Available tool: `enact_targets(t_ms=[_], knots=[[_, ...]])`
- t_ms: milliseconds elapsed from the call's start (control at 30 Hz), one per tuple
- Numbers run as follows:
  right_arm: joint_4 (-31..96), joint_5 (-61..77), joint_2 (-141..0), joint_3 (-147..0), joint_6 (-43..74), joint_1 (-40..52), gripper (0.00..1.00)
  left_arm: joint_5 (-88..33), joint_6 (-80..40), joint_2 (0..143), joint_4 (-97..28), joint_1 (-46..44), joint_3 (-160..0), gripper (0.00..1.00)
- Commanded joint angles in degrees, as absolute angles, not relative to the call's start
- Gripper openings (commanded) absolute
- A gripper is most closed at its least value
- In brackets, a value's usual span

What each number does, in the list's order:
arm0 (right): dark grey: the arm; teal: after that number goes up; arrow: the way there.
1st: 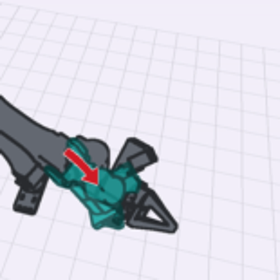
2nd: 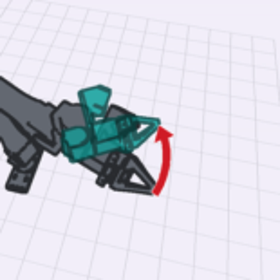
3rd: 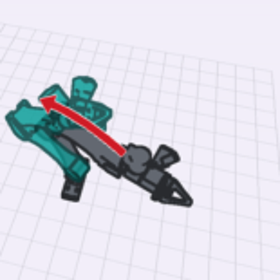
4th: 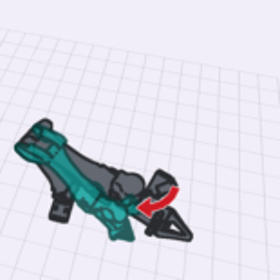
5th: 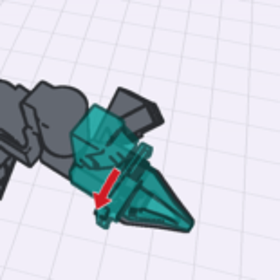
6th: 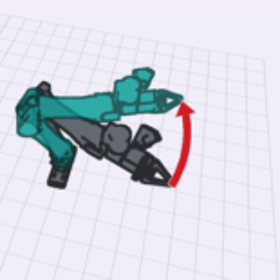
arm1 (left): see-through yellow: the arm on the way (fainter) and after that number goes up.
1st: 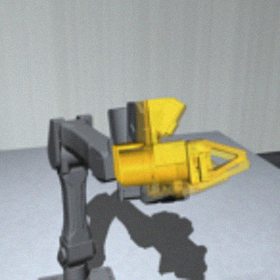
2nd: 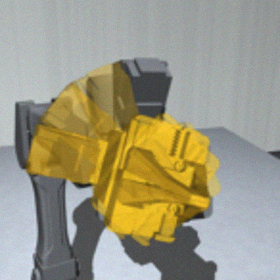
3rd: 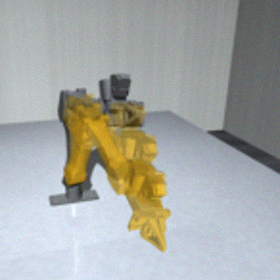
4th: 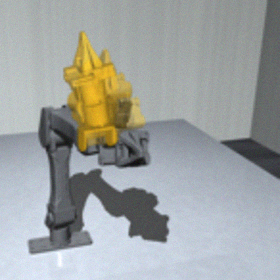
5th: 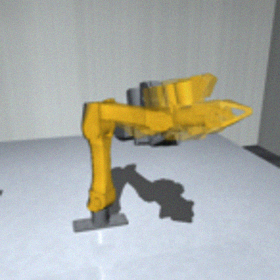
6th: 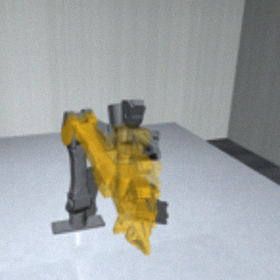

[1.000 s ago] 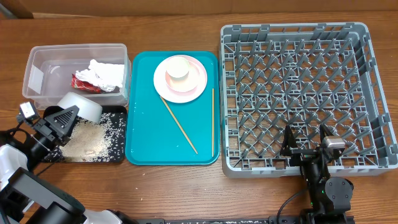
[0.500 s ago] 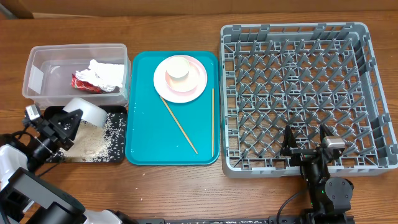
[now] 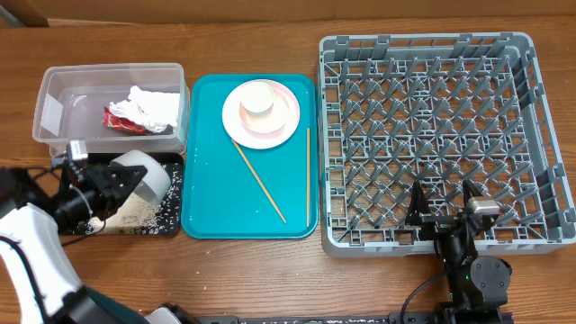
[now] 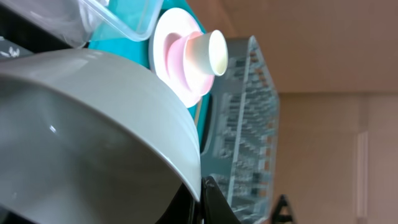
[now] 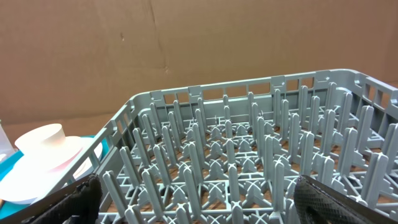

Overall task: Sort waste into correct bins and load items into the dishwasher
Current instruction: 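Carry the empty bowl back and lower it onto the teal tray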

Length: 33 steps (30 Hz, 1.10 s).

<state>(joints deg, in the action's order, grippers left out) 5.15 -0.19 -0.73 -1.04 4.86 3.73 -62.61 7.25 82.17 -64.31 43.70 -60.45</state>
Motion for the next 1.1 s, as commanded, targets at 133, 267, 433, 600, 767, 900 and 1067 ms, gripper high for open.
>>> enact_targets(t_ms=[133, 267, 433, 600, 767, 900, 1067], knots=[[4.8, 0.1, -0.2, -0.4, 4.7, 3.4, 1.00, -42.4, -5.8, 73.1, -64.0, 28.6, -68.4, 0.04], [4.8, 0.1, -0.2, -0.4, 4.7, 3.4, 1.00, -32.3, -11.1, 71.9, -63.0, 15.9, -68.5, 0.04], [4.8, 0.1, -0.2, -0.4, 4.7, 3.4, 1.00, -16.3, -18.8, 73.8, -61.7, -5.5, -68.4, 0.04], [4.8, 0.1, -0.2, -0.4, 4.7, 3.4, 1.00, -3.2, -23.6, 78.7, -61.3, -20.9, -68.4, 0.04], [4.8, 0.1, -0.2, -0.4, 4.7, 3.4, 1.00, 0.9, -24.9, 87.2, -61.5, -29.8, -68.4, 0.04], [4.8, 0.1, -0.2, -0.4, 4.7, 3.4, 1.00, 1.5, -24.9, 92.9, -62.0, -31.2, -68.4, 0.04], [4.8, 0.1, -0.2, -0.4, 4.7, 3.4, 1.00, 3.5, -24.9, 97.4, -63.4, -30.7, -68.4, 0.04]])
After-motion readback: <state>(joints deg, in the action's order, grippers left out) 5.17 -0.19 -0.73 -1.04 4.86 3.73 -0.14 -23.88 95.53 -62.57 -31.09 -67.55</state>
